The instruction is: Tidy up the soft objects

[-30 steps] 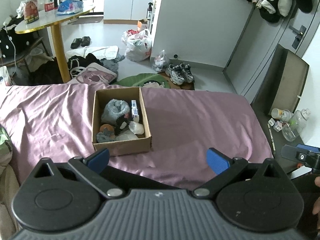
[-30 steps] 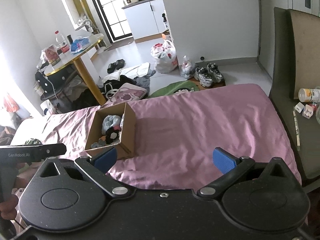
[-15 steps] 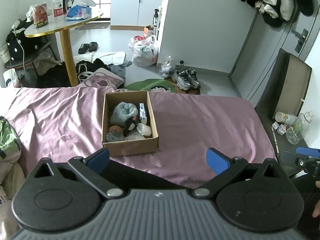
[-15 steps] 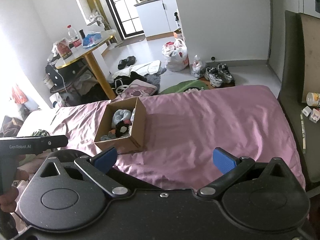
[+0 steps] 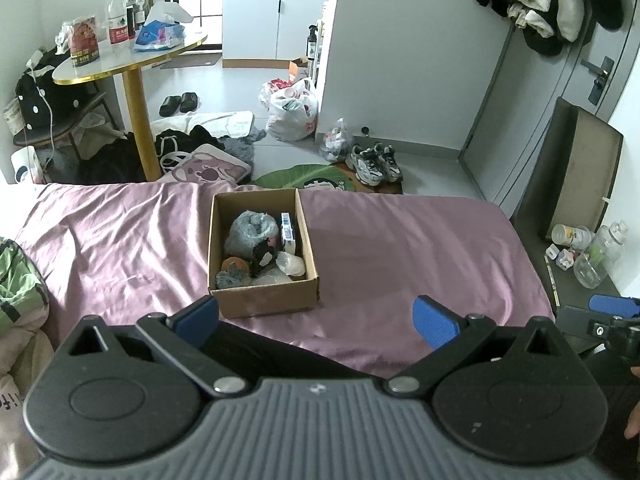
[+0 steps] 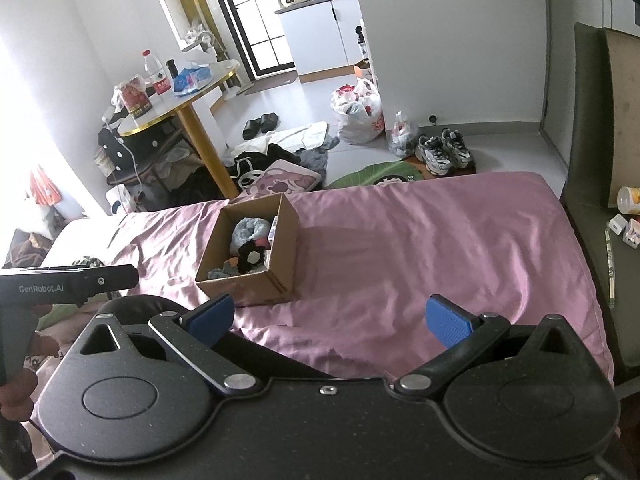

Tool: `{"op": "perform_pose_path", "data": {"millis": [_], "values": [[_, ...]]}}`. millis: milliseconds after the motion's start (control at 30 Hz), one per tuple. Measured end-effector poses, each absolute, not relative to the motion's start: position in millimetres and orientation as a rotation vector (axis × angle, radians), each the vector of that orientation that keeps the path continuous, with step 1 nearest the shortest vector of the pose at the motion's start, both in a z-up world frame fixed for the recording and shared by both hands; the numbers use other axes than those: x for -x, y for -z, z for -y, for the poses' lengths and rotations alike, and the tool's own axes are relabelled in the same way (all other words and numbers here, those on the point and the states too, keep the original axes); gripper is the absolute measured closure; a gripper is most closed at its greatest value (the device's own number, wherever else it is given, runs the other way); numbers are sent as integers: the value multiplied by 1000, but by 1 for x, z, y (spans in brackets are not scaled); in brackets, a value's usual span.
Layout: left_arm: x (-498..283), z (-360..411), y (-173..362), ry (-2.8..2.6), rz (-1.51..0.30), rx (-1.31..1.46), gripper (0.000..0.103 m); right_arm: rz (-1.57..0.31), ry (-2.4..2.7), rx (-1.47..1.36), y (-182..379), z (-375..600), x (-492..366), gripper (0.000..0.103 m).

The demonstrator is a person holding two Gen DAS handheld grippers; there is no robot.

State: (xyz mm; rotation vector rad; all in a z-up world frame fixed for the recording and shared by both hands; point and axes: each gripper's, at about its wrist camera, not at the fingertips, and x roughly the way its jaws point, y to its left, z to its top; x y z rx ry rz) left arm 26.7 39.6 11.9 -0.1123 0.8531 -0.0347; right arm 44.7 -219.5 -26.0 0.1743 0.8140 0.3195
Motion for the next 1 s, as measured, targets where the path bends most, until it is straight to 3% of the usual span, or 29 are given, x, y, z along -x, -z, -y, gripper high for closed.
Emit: {"op": "perform_pose_path", "data": {"millis": [1000], "values": [[-24, -40, -13, 36, -853, 114, 1, -815, -321, -174, 27, 219, -44, 0]]}}
